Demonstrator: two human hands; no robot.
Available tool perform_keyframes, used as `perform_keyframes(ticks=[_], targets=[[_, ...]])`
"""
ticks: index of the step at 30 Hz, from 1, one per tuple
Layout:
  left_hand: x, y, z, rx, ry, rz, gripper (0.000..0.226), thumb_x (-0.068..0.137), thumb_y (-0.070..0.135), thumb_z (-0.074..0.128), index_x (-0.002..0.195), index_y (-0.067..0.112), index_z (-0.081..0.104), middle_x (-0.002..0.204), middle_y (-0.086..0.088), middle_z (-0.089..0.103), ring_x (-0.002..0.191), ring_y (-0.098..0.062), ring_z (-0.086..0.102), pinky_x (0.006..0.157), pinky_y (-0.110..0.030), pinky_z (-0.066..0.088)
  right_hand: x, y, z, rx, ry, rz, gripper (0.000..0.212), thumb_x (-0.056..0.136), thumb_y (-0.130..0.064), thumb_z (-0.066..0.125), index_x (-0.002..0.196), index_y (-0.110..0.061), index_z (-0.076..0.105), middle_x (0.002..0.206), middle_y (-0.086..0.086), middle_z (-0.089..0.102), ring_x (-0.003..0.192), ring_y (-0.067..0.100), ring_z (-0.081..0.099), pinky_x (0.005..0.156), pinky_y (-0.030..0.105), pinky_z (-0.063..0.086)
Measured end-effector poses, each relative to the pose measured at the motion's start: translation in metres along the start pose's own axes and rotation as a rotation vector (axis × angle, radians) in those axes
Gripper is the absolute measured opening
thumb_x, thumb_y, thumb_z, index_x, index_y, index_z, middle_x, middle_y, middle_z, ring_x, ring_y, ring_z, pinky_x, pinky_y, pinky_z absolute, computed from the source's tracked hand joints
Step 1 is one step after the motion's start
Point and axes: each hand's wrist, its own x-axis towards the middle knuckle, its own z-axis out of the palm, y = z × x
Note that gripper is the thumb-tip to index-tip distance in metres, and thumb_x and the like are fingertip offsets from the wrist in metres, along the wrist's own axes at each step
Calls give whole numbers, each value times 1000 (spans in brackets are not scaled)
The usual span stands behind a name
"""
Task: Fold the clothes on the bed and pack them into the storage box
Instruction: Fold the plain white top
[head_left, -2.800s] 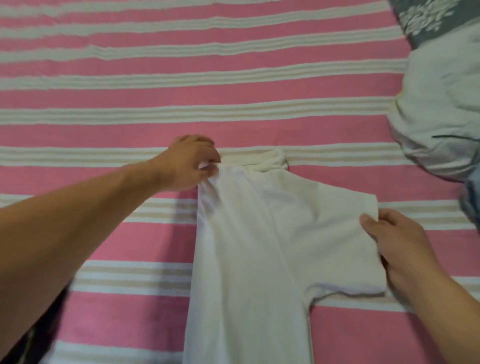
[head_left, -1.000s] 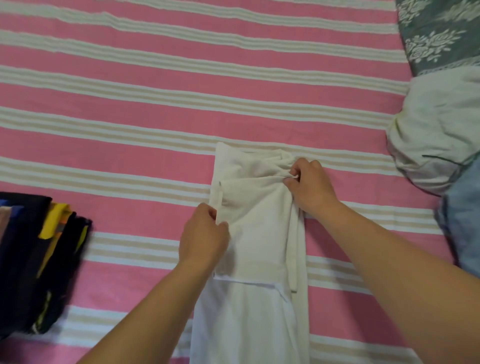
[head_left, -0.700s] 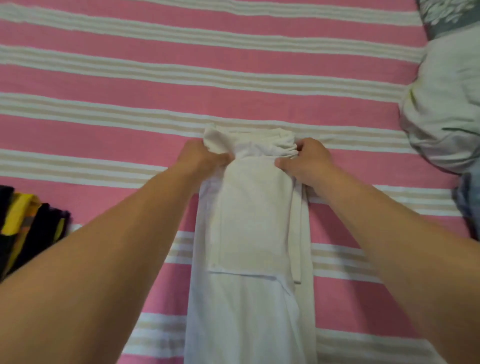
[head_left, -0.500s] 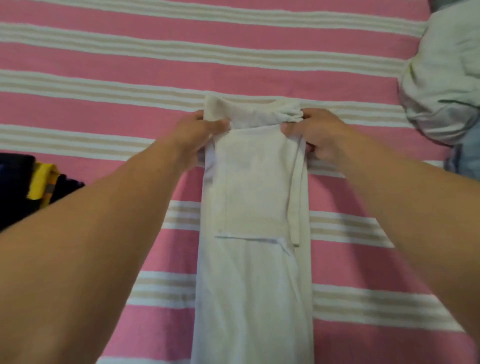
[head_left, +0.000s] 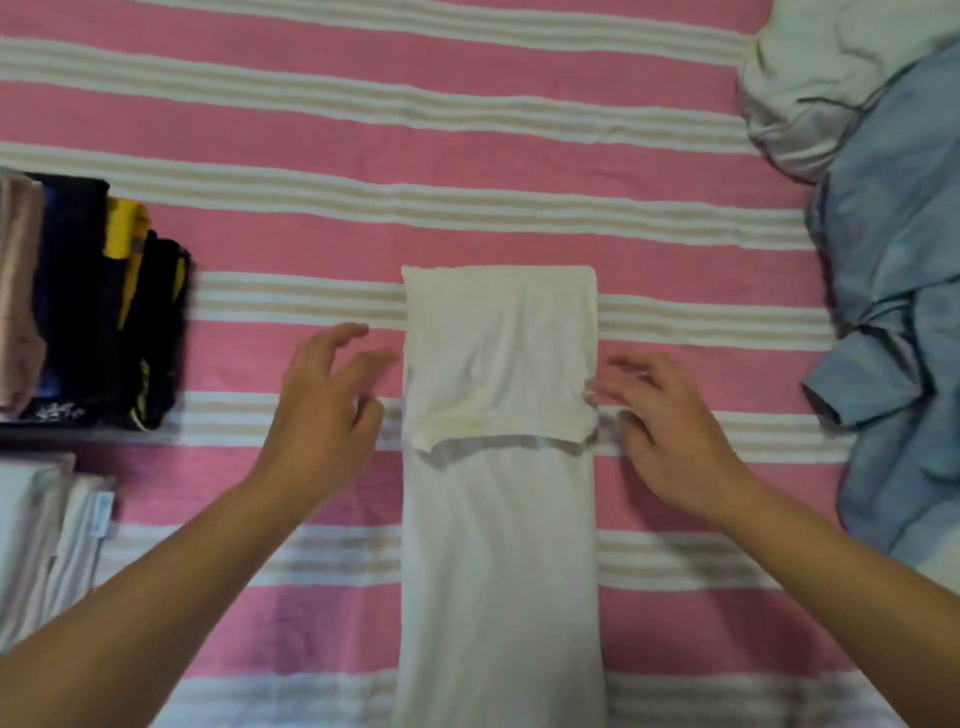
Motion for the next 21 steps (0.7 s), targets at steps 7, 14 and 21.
perform_keyframes(ticks=[7, 14, 21], targets=[[81, 60, 30, -278, 5, -487, 56, 101, 43, 54, 145, 17, 33, 127, -7, 54, 119, -33, 56, 104, -50, 47, 110, -37, 19, 228, 138, 654, 59, 98, -39, 52, 148, -15, 32, 143, 9, 44, 123, 27, 51, 102, 40, 45], [123, 55, 11, -524, 246, -389, 19, 98, 18, 63, 115, 25, 59, 91, 8, 50, 82, -10, 54, 77, -27, 50, 144, -22, 6, 461, 390, 572, 19, 100, -15, 54, 116, -23, 62, 110, -5, 58, 85, 9, 57, 72, 16, 43], [104, 62, 38, 207, 275, 16, 37, 103, 31, 47, 135, 14, 54, 143, -14, 45, 130, -33, 44, 108, -46, 38, 120, -31, 21, -99, 388, 257, 41, 102, -33, 47, 141, -21, 51, 146, 6, 38, 134, 24, 35, 112, 36, 36]])
